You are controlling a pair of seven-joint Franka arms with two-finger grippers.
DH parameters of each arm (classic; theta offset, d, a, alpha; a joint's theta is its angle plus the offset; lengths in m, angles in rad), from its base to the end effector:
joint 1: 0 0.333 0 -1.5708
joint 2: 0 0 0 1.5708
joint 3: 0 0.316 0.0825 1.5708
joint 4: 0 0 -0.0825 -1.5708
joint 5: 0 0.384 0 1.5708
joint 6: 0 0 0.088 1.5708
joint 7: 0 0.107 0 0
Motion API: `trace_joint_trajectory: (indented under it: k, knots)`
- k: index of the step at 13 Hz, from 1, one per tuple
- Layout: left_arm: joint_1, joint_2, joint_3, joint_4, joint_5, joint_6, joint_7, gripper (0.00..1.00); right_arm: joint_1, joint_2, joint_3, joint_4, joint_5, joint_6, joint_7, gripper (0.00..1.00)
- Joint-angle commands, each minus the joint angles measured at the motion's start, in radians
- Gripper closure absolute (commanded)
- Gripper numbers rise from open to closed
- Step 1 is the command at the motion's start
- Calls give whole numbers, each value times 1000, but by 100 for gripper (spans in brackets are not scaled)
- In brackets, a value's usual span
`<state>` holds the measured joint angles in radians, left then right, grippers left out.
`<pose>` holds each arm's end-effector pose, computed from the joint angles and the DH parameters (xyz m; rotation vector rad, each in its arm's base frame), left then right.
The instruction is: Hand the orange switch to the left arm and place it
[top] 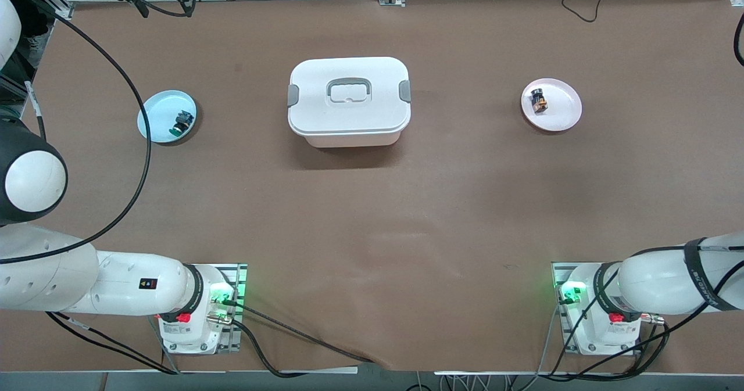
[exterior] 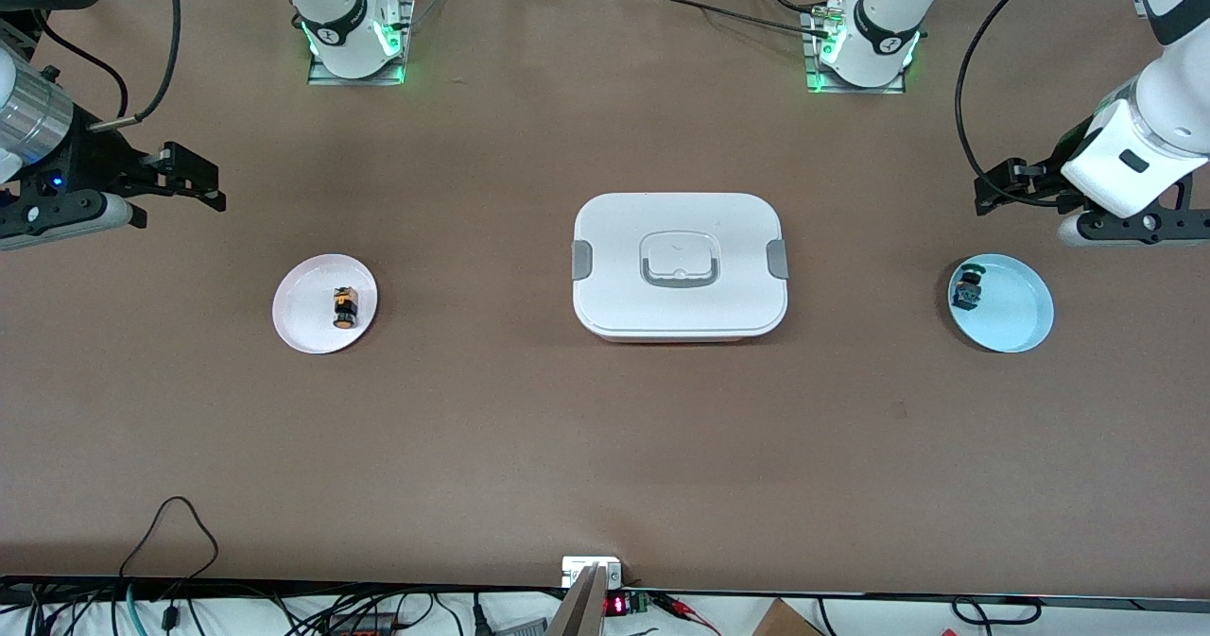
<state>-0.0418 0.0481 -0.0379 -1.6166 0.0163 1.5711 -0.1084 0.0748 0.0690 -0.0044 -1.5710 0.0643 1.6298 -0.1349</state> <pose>0.5636 -0.0428 0.5761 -3.1148 -0.0434 0.1431 0.5779 0.0474 0.5906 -3.0618 -0.3090 0.0125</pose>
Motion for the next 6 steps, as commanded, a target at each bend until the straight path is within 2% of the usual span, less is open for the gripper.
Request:
trace_joint_trajectory:
  k: [1,6]
  knots:
    - [-3,12,3,29,4,-6,-10,0,3,3,0,25,28,-19,18,0]
    - [-3,10,3,29,2,-13,-11,0,2,14,0,48,32,-11,-12,0]
